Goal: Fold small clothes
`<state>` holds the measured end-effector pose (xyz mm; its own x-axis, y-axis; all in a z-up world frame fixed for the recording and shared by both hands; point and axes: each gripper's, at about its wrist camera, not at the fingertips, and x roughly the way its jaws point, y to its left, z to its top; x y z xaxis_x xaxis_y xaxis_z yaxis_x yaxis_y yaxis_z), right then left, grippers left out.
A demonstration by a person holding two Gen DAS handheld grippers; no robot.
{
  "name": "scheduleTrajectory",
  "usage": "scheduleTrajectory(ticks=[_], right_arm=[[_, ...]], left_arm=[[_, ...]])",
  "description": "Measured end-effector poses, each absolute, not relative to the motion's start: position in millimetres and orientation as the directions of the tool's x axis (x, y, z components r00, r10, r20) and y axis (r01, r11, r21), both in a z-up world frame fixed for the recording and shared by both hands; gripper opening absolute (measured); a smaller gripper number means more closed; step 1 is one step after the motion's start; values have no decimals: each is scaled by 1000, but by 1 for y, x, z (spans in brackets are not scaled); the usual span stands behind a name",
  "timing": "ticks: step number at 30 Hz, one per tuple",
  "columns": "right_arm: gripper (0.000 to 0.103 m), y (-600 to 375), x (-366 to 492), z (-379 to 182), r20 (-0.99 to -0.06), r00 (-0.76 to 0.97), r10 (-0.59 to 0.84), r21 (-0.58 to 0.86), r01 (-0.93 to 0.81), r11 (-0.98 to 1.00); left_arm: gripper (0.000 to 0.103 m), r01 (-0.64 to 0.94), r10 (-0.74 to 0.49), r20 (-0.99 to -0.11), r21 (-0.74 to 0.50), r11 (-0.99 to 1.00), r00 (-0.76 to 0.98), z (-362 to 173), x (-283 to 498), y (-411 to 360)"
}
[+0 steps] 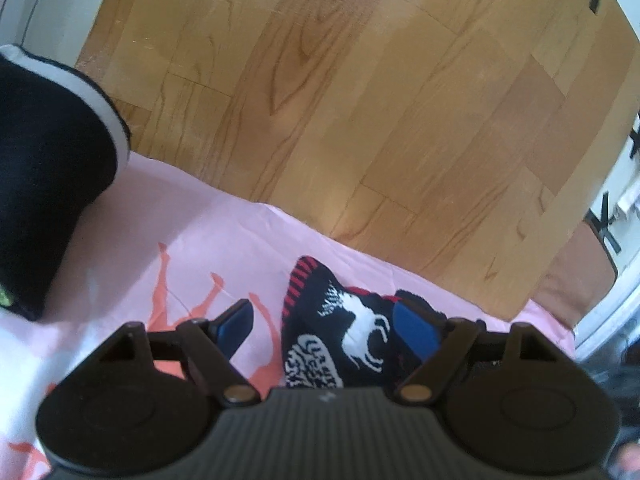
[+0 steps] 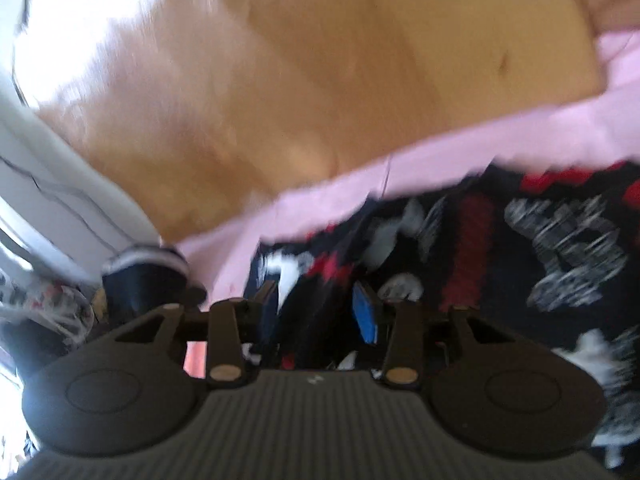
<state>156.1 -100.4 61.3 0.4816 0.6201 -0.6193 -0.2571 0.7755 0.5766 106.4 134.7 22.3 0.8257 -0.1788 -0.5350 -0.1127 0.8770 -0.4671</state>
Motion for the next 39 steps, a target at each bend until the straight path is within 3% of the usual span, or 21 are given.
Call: scheduleTrajectory(ticks=[1, 2, 6, 9, 10, 12, 17, 22, 25, 28, 30, 31, 32, 37, 39], right_arm=[[40, -88, 159, 55, -637, 464, 616, 566, -261, 782], [11, -77, 160, 51, -648, 450, 614, 557, -268, 786], [8, -46, 150, 80, -573, 404, 713, 606, -377, 700], [23, -31, 146, 105, -513, 281, 811, 697, -415, 585], [44, -28, 148, 112, -500, 253, 828, 710, -428, 560], [56, -34, 150, 123, -515, 338, 788, 643, -455, 616], [58, -106, 144, 128, -482, 538, 692, 596, -378, 709], [60, -204, 112, 116, -520, 730, 443, 453, -204, 868], [60, -245, 95, 99, -563, 754, 338, 411, -99, 906], [58, -256, 90, 82, -579, 762, 291, 387, -58, 920], [53, -249, 94, 69, -594, 760, 262, 322, -74, 944], [21, -243, 94, 65, -610, 762, 218, 261, -67, 963], [3, -238, 96, 61, -619, 764, 183, 210, -63, 976], [3, -244, 97, 69, -587, 802, 111, 211, 19, 977], [6, -219, 86, 85, -524, 830, 192, 191, -106, 976]], left_arm=[[79, -122, -177, -531, -481, 868, 828, 23, 106, 139], [79, -134, -172, -529, -491, 860, 831, 23, 105, 144], [79, -184, -132, -510, -522, 833, 850, 28, 102, 164], [82, -201, -122, -498, -546, 813, 859, 28, 100, 174], [83, -200, -123, -488, -557, 806, 864, 28, 98, 177], [83, -201, -116, -494, -543, 815, 862, 29, 99, 176], [83, -189, -120, -507, -517, 835, 854, 27, 106, 167], [83, -91, -174, -501, -460, 883, 848, 27, 105, 141], [79, -45, -135, -523, -317, 947, 842, 24, 106, 113], [57, 16, -153, -580, -234, 972, 800, 10, 113, 91], [21, 61, -177, -640, -199, 978, 747, -5, 120, 77], [17, 68, -150, -629, -152, 986, 763, -7, 117, 71], [10, 76, -133, -626, -117, 990, 769, -7, 115, 66], [6, 3, -100, -547, -176, 984, 831, 4, 107, 85], [6, -30, -101, -529, -234, 972, 843, 8, 109, 97]])
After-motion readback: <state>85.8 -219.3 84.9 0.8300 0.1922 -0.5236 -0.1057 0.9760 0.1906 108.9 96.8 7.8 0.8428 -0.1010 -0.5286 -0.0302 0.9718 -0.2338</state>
